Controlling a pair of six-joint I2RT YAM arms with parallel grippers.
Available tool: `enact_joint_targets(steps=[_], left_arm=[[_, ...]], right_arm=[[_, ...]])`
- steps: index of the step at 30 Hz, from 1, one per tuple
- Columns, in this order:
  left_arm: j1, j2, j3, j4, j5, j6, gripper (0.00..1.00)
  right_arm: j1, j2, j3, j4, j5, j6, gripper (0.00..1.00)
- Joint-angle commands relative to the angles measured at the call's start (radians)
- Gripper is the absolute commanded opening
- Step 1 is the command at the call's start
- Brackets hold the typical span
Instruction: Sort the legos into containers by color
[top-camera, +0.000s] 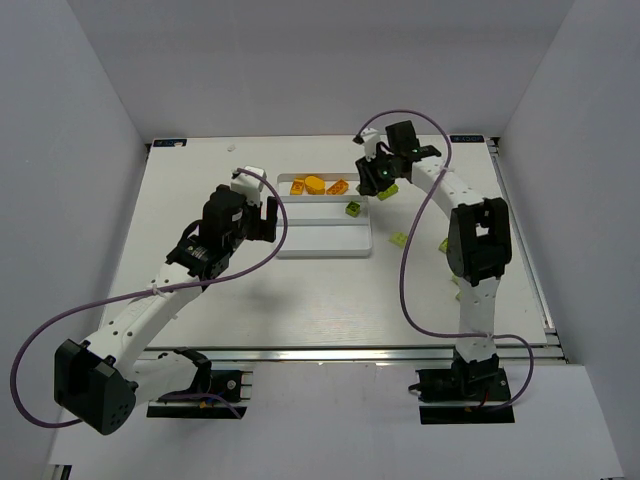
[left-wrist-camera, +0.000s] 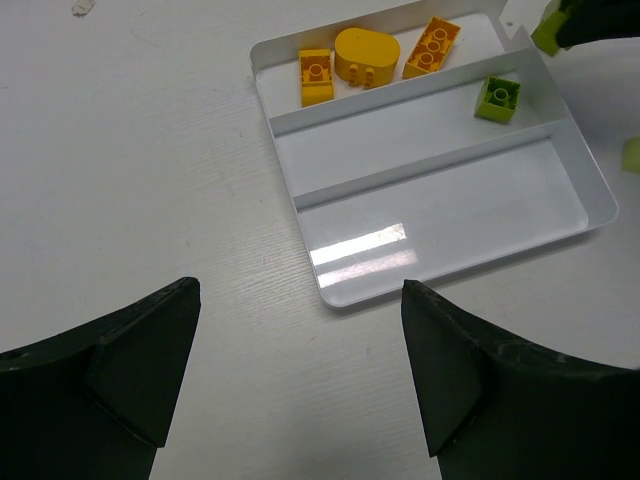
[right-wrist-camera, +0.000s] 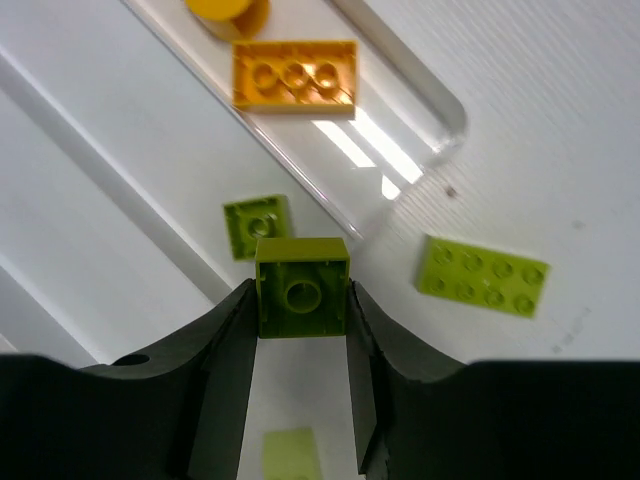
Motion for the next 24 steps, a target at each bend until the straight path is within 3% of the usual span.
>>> enact_joint_targets(steps=[1,8,11,14,18,21,22,23,24], left_arm=[[0.004,-0.011,-0.010,0.022,0.028,0.013,0.91],[0.004,-0.025,-0.022,0.042,0.078,0.023,0.91],[0.004,-0.031,-0.028,0.057,0.117,0.032,0.91],[0.004,-0.037,-0.045,0.082,0.195,0.047,0.91],[0.004,-0.033,-0.065,0.131,0.351,0.047,0.90],[0.004,-0.002,-0.068,0.180,0.442,0.020,0.86],[-0.005,0.041,-0.050,0.197,0.459,0.007,0.80],[-0.018,0.067,-0.031,0.204,0.468,-0.008,0.76],[-0.027,0.100,-0.007,0.204,0.489,-0.014,0.71]], right_arm=[[0.023,0.070,0.083,-0.014,-0.043,0.044,0.17],[0.099,0.140,0.184,-0.031,-0.040,0.070,0.27],[0.132,0.174,0.244,-0.056,-0.043,0.081,0.37],[0.147,0.191,0.261,-0.065,-0.040,0.089,0.58],[0.152,0.171,0.237,-0.060,-0.054,0.106,0.66],[0.143,0.138,0.209,-0.063,-0.060,0.116,0.66],[0.143,0.121,0.200,-0.066,-0.054,0.133,0.64],[0.124,0.101,0.168,-0.063,-0.031,0.148,0.62],[0.115,0.046,0.145,-0.057,-0.016,0.176,0.52]])
